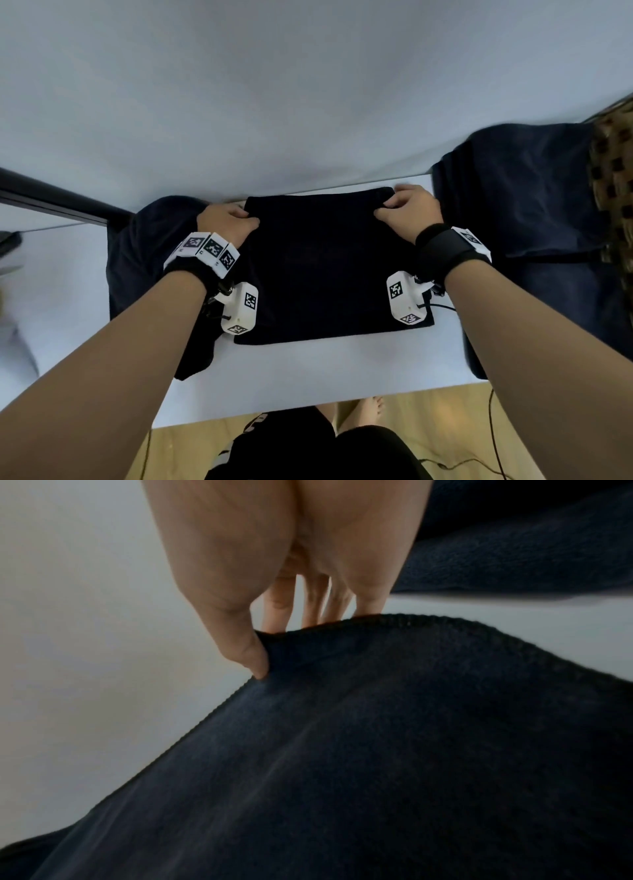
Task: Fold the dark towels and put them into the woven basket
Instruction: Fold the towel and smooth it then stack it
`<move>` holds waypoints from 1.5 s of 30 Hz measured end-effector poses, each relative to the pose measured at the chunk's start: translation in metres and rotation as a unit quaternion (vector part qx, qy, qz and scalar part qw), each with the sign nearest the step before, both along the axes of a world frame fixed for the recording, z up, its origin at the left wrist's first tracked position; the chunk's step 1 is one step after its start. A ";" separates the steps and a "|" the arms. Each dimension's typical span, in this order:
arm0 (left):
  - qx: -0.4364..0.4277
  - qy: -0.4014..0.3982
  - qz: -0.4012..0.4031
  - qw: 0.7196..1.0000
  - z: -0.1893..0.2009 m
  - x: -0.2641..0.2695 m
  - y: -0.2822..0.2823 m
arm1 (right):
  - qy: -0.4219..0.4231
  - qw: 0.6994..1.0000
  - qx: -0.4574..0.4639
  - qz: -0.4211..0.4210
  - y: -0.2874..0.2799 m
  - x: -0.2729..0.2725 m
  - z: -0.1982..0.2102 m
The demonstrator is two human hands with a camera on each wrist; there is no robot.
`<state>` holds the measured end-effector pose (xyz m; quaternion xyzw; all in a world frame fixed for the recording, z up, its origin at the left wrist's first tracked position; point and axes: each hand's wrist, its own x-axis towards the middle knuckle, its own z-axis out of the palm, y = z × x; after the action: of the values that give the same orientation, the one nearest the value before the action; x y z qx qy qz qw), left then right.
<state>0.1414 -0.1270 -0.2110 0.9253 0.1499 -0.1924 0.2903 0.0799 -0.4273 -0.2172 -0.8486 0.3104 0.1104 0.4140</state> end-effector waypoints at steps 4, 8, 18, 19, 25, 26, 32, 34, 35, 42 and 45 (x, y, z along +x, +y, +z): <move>-0.050 0.006 0.021 0.998 0.001 -0.002 0.000 | 0.024 0.999 0.020 0.004 0.000 0.000 -0.001; -0.073 -0.044 0.044 0.995 0.009 -0.008 0.001 | 0.021 1.000 0.011 0.015 -0.003 -0.003 0.004; 0.021 -0.024 -0.078 0.996 -0.003 -0.002 -0.007 | -0.064 0.993 -0.014 0.093 0.003 -0.018 0.022; 0.017 -0.037 -0.061 0.997 -0.004 -0.001 -0.006 | -0.060 0.993 -0.010 0.104 0.004 -0.019 0.022; -0.019 -0.084 0.054 0.995 0.004 -0.007 0.007 | -0.036 0.993 -0.004 0.108 0.000 -0.028 0.029; -0.029 -0.085 0.063 0.994 0.007 -0.011 0.009 | -0.041 0.993 -0.016 0.113 -0.003 -0.031 0.033; -0.069 -0.095 0.108 0.987 0.038 -0.036 0.021 | -0.071 0.988 -0.079 0.110 -0.017 -0.056 0.071; -0.085 -0.096 0.118 0.985 0.052 -0.049 0.025 | -0.056 0.988 -0.089 0.118 -0.018 -0.068 0.084; -0.091 -0.099 0.123 0.983 0.060 -0.056 0.026 | -0.044 0.988 -0.095 0.113 -0.019 -0.074 0.091; -0.121 -0.143 0.155 0.970 0.122 -0.101 0.028 | -0.026 0.987 -0.145 0.062 -0.032 -0.115 0.130; -0.152 -0.176 0.163 0.959 0.149 -0.117 0.026 | -0.050 0.989 -0.138 0.035 -0.035 -0.133 0.150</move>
<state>0.0242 -0.1011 -0.0619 0.8527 0.2139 0.0030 0.4765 -0.0526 -0.4625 -0.0670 -0.9125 0.2717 0.0386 0.3034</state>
